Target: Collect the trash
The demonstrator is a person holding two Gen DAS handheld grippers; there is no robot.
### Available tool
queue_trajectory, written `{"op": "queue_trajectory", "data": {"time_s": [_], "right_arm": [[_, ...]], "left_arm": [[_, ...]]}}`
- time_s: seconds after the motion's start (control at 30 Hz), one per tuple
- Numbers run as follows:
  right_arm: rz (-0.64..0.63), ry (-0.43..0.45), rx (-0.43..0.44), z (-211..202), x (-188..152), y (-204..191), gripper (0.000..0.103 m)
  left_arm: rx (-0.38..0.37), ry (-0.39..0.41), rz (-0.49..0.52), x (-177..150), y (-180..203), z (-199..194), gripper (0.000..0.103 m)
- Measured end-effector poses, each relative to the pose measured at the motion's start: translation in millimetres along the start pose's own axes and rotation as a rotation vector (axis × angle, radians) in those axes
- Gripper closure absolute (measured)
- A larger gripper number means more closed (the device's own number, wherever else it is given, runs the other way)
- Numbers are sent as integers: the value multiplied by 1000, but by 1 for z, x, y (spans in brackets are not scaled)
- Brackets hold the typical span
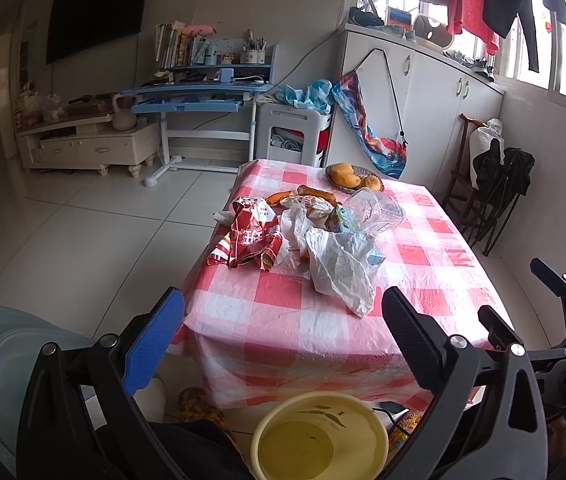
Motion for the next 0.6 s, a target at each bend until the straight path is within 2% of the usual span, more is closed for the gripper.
{"op": "queue_trajectory", "data": {"time_s": [0.6], "right_arm": [[-35,-10,5,2,0,-8,6]], "left_arm": [[-1,-1,-2,0,0,0,7]]}}
Point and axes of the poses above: each gripper's, at about its wrist camera, not at the fingertips, and z roughly the way its jaws point, y to its right, x to its top, the point moved 9 cm from there along z, roughly the way its jaws point, and after that the axes turned 14 degrees about x, right-handed, at the moved point
